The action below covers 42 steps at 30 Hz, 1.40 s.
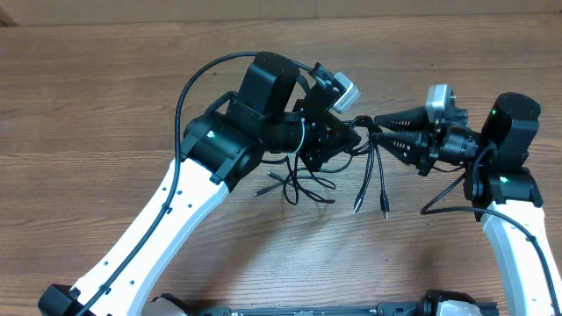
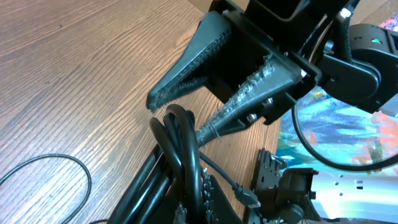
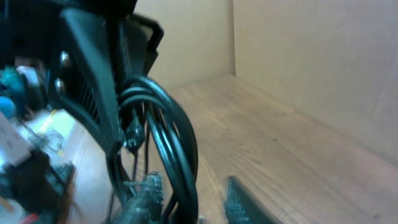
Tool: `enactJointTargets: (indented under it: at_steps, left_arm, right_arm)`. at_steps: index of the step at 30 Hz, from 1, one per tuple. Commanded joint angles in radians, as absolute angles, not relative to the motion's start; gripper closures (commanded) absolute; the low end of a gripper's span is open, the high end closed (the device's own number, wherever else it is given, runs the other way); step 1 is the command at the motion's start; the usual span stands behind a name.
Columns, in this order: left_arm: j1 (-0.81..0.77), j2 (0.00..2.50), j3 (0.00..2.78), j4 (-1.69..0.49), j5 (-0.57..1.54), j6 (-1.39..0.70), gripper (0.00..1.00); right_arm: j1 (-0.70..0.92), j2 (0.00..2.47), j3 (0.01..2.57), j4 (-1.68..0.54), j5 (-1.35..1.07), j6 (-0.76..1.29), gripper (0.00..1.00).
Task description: Untangle cables
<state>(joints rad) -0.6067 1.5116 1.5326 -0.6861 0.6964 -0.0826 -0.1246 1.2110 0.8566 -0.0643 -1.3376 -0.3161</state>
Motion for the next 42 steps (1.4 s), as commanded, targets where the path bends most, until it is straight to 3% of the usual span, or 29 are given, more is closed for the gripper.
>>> enactJointTargets:
  at_steps: [1,4,9,27,36,37,38,39,41,42]
  left_arm:
    - [-0.602,1.518,1.558,-0.684,0.699,-0.105,0.96]
    - [-0.602,1.518,1.558,-0.683,0.699,-0.105,0.96]
    - [-0.601,1.518,1.558,-0.682,0.672,-0.105,0.96]
    - [-0.601,1.518,1.558,-0.477,0.585,-0.159,0.96]
    - [-0.601,1.518,1.558,-0.474,0.506,-0.206,0.96]
    - [-0.601,1.518,1.558,-0.477,0.529,-0.205,0.96]
    - [-0.601,1.518,1.558,-0.488,0.579,-0.181,0.96]
    - [-0.601,1.518,1.558,-0.502,0.600,-0.158,0.96]
    - [-0.601,1.518,1.558,-0.548,0.623,-0.131,0.96]
    - [-0.601,1.518,1.558,-0.574,0.625,-0.126,0.96]
  right_arm:
    - [-0.125,1.213,0.871,-0.060,-1.336,-0.323,0.87]
    - [-0.125,1.213,0.871,-0.060,-1.336,-0.323,0.94]
    - [-0.125,1.213,0.871,-0.069,-1.336,-0.323,0.96]
    - [-0.124,1.213,0.871,-0.432,-1.336,-0.324,0.96]
    - [-0.124,1.213,0.871,-0.519,-1.335,-0.324,0.95]
    - [-0.125,1.213,0.871,-0.518,-1.302,-0.324,0.73]
    - [-0.125,1.213,0.871,-0.518,-1.248,-0.323,0.44]
    - [-0.125,1.213,0.871,-0.516,-1.216,-0.323,0.31]
    - [-0.125,1.213,0.871,-0.493,-1.185,-0.323,0.20]
    - [-0.125,1.213,0.871,-0.481,-1.183,-0.323,0.19]
